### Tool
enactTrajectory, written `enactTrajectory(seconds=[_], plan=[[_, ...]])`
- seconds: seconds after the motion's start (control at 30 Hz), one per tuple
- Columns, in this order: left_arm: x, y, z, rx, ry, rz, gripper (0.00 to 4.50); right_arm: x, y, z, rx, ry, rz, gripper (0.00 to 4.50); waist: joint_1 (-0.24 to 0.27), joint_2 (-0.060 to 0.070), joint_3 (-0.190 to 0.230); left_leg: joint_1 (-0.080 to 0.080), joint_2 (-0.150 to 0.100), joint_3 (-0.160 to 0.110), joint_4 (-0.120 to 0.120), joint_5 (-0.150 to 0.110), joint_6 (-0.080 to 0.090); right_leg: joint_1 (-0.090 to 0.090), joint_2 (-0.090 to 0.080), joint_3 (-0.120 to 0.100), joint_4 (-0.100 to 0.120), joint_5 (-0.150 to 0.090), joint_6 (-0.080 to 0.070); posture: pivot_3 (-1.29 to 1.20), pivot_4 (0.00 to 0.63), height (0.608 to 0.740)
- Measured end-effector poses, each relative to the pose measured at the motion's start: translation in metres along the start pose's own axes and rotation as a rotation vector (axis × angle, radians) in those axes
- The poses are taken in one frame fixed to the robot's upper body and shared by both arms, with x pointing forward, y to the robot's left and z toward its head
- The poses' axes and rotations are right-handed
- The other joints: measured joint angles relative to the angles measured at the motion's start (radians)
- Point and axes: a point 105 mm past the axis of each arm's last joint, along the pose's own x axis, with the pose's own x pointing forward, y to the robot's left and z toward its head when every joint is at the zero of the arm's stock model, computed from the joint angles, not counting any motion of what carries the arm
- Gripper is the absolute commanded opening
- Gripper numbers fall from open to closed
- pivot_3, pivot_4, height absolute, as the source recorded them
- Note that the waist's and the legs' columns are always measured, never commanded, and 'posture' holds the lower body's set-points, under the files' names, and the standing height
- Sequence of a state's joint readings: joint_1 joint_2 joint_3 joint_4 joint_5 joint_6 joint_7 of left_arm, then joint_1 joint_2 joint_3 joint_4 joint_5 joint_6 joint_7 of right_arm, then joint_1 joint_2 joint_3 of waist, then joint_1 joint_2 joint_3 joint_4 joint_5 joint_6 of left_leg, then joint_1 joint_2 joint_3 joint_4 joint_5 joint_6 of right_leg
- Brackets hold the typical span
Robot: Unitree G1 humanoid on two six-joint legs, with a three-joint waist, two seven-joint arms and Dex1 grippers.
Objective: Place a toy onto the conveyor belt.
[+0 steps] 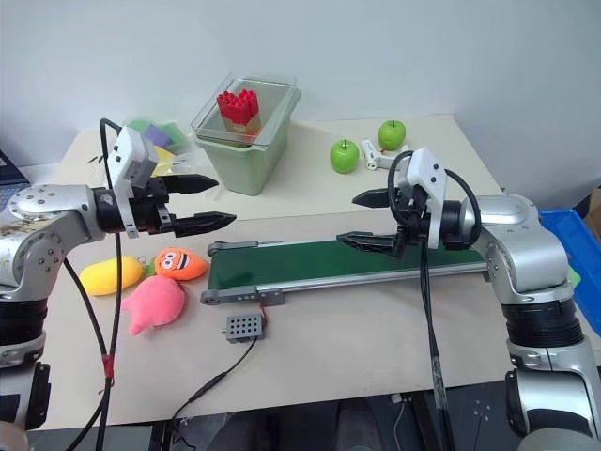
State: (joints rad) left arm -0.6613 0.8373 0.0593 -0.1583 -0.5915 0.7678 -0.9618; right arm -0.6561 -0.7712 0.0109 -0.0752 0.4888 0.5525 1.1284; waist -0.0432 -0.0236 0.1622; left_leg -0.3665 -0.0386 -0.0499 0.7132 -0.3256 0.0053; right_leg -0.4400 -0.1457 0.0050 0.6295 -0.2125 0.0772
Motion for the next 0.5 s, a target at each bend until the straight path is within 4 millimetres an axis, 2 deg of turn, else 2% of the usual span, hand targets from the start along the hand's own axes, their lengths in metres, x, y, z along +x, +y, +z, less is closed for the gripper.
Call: enactTrajectory(seconds=[0.1, 0.17, 0.33, 0.5], plan=[[-0.002, 0.001, -0.001, -0.007, -0.002, 0.011, 4.4, 0.001, 0.0, 0.0, 0.001, -0.003, 0.002, 4.5, -0.001, 0.0, 0.0, 0.0, 0.0, 0.0, 0.0, 0.0, 0.0, 0.0, 0.0, 0.0, 0.0, 0.0, 0.0, 0.0, 0.15, 0.74], [-0.014, 0.009, -0.008, -0.035, -0.008, 0.075, 4.4, 0.002, 0.003, -0.002, 0.007, -0.013, -0.003, 4.5, -0.006, 0.0, 0.0, 0.0, 0.0, 0.0, -0.001, 0.0, 0.0, -0.001, 0.0, 0.001, 0.0, 0.0, 0.0, 0.0, 0.15, 0.74], [-0.041, 0.025, -0.019, -0.088, -0.002, 0.224, 4.4, -0.003, 0.025, -0.018, 0.099, -0.039, 0.005, 4.5, 0.004, 0.0, 0.0, -0.001, 0.0, -0.001, 0.0, 0.0, 0.0, -0.001, 0.0, 0.0, 0.0, 0.0, 0.0, 0.0, 0.15, 0.74], [-0.055, 0.037, -0.026, -0.129, -0.002, 0.33, 4.4, -0.013, 0.039, -0.023, 0.13, -0.066, -0.009, 4.5, 0.017, 0.0, 0.0, 0.0, -0.001, -0.001, 0.0, 0.0, 0.0, 0.001, -0.001, 0.0, 0.0, 0.0, 0.0, 0.0, 0.15, 0.74]])
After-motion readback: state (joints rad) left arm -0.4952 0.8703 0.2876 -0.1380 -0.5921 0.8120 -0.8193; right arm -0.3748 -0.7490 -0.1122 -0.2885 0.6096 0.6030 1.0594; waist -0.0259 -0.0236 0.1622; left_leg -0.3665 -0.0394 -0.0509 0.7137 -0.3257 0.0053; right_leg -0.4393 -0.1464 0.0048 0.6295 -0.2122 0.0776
